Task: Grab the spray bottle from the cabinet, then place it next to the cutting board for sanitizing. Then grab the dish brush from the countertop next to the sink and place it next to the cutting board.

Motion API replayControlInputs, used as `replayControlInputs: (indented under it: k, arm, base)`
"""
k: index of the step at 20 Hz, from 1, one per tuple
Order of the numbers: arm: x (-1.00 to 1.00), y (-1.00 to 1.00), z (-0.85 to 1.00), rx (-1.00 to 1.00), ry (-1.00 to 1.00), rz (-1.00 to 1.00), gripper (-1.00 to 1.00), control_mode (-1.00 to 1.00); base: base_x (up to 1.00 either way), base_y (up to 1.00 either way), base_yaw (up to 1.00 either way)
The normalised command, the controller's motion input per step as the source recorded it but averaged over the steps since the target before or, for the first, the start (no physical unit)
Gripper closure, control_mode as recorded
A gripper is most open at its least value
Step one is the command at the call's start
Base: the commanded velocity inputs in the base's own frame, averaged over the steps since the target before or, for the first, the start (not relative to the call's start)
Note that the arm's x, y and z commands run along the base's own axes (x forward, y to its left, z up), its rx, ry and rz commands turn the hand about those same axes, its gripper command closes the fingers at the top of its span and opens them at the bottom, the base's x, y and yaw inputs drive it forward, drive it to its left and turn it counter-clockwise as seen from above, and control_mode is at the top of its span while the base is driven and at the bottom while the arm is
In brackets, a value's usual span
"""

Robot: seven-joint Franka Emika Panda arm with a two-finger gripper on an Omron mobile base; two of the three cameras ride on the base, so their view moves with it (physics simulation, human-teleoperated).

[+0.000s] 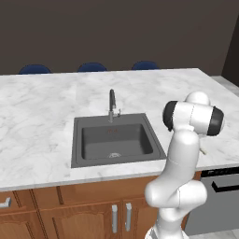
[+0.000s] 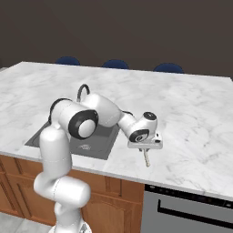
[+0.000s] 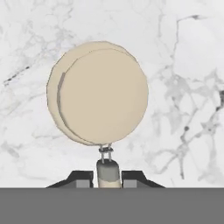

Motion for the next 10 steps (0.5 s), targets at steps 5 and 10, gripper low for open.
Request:
replayControlInputs:
  k: [5,10]
  arm:
    - [-0.52,0.33,-0.09,0.01,-0.06,0.01,1.00,-1.00]
    - [-0.40,0.15,0.67,-0.02,-0.10,0.00,1.00,-1.00]
  base:
    - [0.00,0.00,0.00]
    - [0.00,0.00,0.00]
